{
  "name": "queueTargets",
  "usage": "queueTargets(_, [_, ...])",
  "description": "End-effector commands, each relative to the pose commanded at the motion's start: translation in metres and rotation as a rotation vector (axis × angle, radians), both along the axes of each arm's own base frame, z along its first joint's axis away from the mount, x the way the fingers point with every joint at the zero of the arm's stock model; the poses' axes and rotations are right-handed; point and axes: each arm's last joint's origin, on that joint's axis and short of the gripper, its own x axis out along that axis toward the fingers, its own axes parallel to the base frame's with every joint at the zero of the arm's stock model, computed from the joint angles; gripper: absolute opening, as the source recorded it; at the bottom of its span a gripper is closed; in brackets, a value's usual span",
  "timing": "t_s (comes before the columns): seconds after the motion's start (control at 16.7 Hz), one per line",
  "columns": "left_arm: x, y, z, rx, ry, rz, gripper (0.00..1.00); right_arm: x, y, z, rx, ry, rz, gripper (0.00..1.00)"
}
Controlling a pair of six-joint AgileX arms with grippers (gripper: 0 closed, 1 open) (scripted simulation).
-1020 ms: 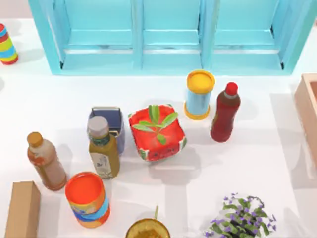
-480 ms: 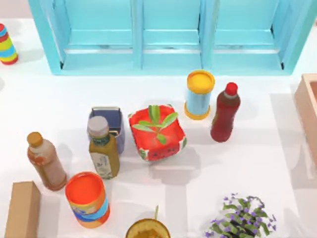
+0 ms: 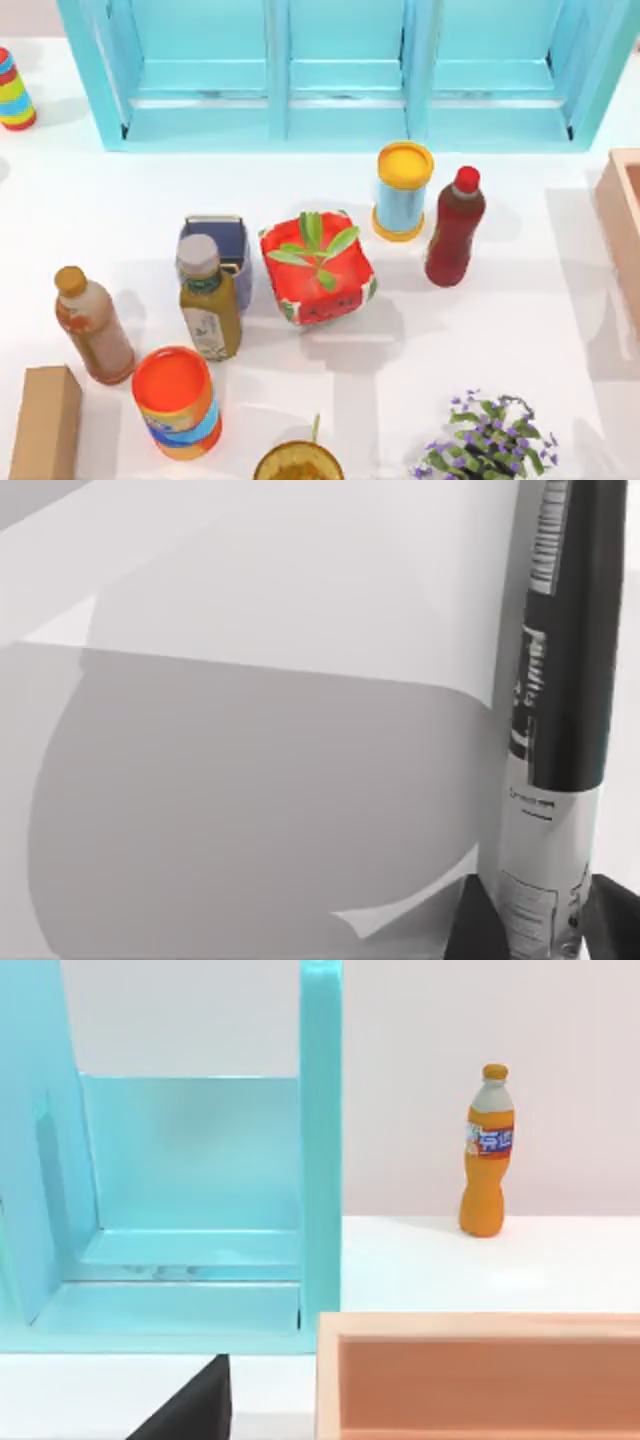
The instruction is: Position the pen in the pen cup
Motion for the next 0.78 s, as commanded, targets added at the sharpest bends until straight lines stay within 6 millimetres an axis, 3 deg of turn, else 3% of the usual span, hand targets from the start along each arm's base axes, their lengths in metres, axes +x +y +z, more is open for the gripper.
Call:
queueTargets(0.18, [0.0,0.0,0.0,0.0,0.0,0.0,0.0,0.0,0.0,0.0,0.0,0.0,0.0,1.0])
queueTargets(0.24, [-0.012,0.013,0.029,0.051,-0.015,0.03,0.0,0.0,0.0,0.0,0.0,0.0,0.0,1.0])
queueTargets(0.42, [-0.02,0.02,0.037,0.052,-0.018,0.039,0.0,0.0,0.0,0.0,0.0,0.0,0.0,1.0])
queueTargets(0.6, [-0.046,0.033,0.062,0.05,-0.017,0.048,0.0,0.0,0.0,0.0,0.0,0.0,0.0,1.0])
queueTargets(0.78, [-0.084,0.037,0.097,0.024,0.004,0.047,0.0,0.0,0.0,0.0,0.0,0.0,0.0,1.0])
